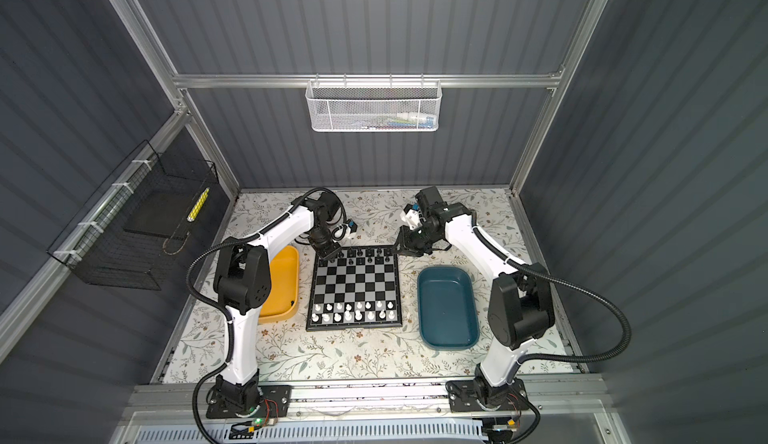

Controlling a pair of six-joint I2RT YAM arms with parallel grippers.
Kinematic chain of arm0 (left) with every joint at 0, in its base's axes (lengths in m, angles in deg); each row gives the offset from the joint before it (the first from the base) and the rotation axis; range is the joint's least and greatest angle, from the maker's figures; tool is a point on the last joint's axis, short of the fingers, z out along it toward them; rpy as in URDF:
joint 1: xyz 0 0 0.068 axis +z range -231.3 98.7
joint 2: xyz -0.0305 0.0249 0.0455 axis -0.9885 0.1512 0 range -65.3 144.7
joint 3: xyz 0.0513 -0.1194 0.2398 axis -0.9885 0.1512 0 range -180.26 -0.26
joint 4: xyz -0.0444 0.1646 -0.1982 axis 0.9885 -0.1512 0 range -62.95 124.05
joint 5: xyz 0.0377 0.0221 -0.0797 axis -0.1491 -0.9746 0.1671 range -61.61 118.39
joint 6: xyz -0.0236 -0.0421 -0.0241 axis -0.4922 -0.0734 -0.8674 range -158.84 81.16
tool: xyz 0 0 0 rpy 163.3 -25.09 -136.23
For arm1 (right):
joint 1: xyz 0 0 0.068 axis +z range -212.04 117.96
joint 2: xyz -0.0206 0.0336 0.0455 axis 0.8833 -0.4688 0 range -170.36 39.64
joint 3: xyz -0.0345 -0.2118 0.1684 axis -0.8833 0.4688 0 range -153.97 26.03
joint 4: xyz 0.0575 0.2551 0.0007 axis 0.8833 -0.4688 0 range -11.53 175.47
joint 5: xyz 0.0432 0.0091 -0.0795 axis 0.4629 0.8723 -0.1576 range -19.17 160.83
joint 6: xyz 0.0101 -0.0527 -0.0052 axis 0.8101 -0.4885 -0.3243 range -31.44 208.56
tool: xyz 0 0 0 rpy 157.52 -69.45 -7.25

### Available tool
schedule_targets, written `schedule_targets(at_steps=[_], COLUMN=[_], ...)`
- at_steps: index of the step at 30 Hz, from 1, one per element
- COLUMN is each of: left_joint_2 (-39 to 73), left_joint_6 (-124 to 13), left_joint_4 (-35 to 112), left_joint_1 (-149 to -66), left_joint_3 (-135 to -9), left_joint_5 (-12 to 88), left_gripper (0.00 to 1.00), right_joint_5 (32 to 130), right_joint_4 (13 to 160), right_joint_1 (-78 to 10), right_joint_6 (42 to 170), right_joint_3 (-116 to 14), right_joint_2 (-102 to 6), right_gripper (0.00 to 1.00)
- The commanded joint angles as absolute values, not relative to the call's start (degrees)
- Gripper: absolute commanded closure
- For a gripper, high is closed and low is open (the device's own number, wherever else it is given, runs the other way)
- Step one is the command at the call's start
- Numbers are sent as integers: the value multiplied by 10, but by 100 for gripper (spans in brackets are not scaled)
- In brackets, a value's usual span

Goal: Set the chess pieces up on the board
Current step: 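Lower the black pawn onto the black pawn row and open the left gripper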

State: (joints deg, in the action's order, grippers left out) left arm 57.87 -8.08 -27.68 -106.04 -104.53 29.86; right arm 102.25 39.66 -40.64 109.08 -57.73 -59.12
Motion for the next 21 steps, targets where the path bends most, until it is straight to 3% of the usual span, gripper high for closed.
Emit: schedule_targets(at_steps=[1, 21], left_joint_2=[587, 598], left_joint_6=[-92, -94], left_joint_4=[-280, -275], left_joint_1=[-1064, -1068], left_joint_3=[-1036, -1031], left_joint_5=[296, 291], left_gripper=[89, 87], right_joint_5=[1014, 1014], right_joint_4=[395, 411], right_joint_1=[-409, -409], right_joint_6=[1085, 1093], right_joint_3=[-566, -539], right_joint_2=[-573, -561], right_gripper=[72, 72])
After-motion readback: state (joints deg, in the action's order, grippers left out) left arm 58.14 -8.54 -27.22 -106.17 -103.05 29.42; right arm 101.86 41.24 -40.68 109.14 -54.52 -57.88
